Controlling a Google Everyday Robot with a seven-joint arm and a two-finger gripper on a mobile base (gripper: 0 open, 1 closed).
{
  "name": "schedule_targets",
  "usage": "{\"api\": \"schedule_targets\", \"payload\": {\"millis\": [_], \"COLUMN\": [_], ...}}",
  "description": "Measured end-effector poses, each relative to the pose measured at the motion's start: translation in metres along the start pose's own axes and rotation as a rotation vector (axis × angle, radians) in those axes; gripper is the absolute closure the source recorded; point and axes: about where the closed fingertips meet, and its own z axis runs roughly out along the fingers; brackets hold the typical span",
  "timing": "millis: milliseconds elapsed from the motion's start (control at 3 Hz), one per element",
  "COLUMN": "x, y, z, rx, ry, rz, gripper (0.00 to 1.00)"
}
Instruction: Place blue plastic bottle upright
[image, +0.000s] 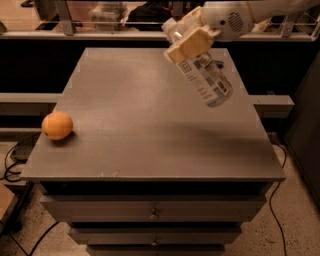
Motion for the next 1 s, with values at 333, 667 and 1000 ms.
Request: {"api": "schedule_targets", "payload": {"millis": [333,667,1000], "x": [0.0096,0.0063,0.0014], "y": [0.0056,0.0052,0.003], "z": [0.0011,0.0022,0.0028], "rx": [0.033,0.08,0.098], "ry": [-0.096,-0.274,-0.373], "rz": [0.001,-0.083,-0.14], "gripper": [1.0,1.0,1.0]}}
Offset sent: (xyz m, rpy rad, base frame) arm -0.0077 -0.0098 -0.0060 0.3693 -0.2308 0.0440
